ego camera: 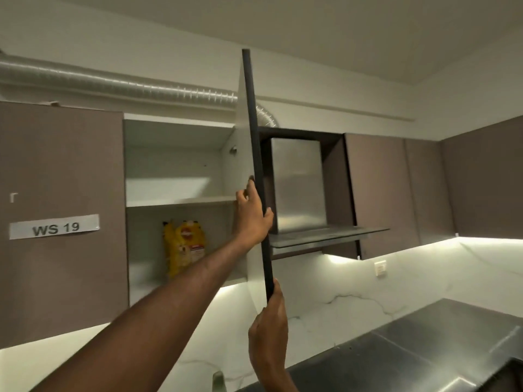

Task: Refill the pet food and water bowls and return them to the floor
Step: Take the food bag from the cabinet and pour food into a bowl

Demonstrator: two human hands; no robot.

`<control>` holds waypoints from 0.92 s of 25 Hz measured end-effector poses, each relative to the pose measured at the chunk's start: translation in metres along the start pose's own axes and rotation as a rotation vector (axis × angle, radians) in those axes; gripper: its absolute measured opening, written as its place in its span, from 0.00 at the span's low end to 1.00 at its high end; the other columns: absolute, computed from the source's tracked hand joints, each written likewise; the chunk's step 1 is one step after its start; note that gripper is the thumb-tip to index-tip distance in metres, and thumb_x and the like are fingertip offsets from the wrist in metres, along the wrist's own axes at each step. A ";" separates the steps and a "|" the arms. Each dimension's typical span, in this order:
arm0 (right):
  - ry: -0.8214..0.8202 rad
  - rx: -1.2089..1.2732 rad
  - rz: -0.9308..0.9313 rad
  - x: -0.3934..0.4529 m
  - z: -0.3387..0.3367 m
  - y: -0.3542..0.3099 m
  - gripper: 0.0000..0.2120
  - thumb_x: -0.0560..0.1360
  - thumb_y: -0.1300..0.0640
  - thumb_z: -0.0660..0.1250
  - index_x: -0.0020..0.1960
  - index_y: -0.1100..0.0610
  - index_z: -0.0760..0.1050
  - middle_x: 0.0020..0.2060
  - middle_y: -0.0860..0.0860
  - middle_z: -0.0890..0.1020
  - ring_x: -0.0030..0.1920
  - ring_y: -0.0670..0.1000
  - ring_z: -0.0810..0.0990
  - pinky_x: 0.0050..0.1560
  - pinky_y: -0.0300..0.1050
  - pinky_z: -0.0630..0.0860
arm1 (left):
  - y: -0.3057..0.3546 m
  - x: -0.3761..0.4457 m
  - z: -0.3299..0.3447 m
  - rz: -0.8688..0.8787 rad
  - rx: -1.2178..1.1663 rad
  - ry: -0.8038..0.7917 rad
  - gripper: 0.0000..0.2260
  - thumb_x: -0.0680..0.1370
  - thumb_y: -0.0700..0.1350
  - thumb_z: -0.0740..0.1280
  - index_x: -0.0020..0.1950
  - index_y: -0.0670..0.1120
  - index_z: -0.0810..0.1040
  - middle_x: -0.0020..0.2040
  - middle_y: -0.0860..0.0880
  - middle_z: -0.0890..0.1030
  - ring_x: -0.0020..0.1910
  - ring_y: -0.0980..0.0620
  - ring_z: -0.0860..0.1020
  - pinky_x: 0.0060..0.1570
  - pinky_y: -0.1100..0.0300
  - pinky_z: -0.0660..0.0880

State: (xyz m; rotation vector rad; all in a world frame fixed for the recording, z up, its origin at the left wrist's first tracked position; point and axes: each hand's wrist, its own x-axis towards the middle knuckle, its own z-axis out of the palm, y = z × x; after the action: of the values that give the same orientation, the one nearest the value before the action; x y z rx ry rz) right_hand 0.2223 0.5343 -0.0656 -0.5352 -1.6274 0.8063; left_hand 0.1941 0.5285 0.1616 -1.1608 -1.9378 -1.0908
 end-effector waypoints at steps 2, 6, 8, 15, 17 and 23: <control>0.096 -0.052 0.016 0.019 -0.017 0.015 0.29 0.82 0.65 0.67 0.81 0.53 0.65 0.72 0.52 0.79 0.69 0.54 0.81 0.70 0.49 0.79 | 0.017 0.005 0.020 0.055 0.031 -0.017 0.44 0.80 0.50 0.73 0.87 0.50 0.48 0.76 0.41 0.64 0.70 0.42 0.74 0.58 0.53 0.81; 0.141 -0.084 0.017 0.048 -0.047 0.045 0.26 0.84 0.63 0.65 0.80 0.52 0.67 0.70 0.50 0.80 0.68 0.52 0.82 0.70 0.49 0.80 | 0.041 0.015 0.055 0.097 0.103 -0.015 0.48 0.78 0.57 0.74 0.87 0.51 0.47 0.74 0.41 0.64 0.67 0.44 0.74 0.49 0.55 0.82; 0.156 -0.092 0.001 0.057 -0.058 0.058 0.26 0.84 0.62 0.66 0.80 0.51 0.66 0.70 0.49 0.80 0.67 0.51 0.82 0.69 0.49 0.80 | 0.048 0.021 0.068 0.112 0.111 -0.018 0.49 0.77 0.61 0.74 0.87 0.51 0.47 0.75 0.40 0.64 0.66 0.44 0.75 0.47 0.56 0.81; 0.303 -0.261 -0.108 0.074 -0.054 0.049 0.35 0.78 0.57 0.74 0.81 0.51 0.64 0.78 0.55 0.70 0.76 0.58 0.73 0.74 0.55 0.74 | 0.028 0.036 0.071 0.233 0.052 -0.094 0.45 0.76 0.67 0.71 0.85 0.54 0.54 0.77 0.43 0.64 0.67 0.45 0.76 0.48 0.55 0.77; 0.319 -0.326 -0.271 0.076 -0.040 0.023 0.34 0.77 0.58 0.73 0.80 0.52 0.66 0.81 0.57 0.66 0.81 0.59 0.66 0.79 0.56 0.67 | -0.004 0.034 0.062 0.303 0.052 -0.096 0.36 0.78 0.66 0.68 0.81 0.54 0.63 0.75 0.45 0.68 0.65 0.45 0.78 0.55 0.49 0.82; -0.047 -0.295 -0.518 0.097 0.067 -0.016 0.23 0.73 0.59 0.68 0.68 0.55 0.77 0.72 0.59 0.74 0.73 0.59 0.73 0.72 0.56 0.74 | -0.163 0.034 0.028 0.087 0.143 -0.029 0.19 0.81 0.52 0.69 0.70 0.46 0.77 0.69 0.41 0.77 0.64 0.39 0.79 0.62 0.48 0.75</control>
State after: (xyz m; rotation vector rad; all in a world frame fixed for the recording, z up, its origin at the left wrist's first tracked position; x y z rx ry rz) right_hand 0.1376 0.5794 0.0048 -0.2743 -1.8313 0.1979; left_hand 0.0302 0.5220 0.1220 -1.1761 -1.9350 -0.8792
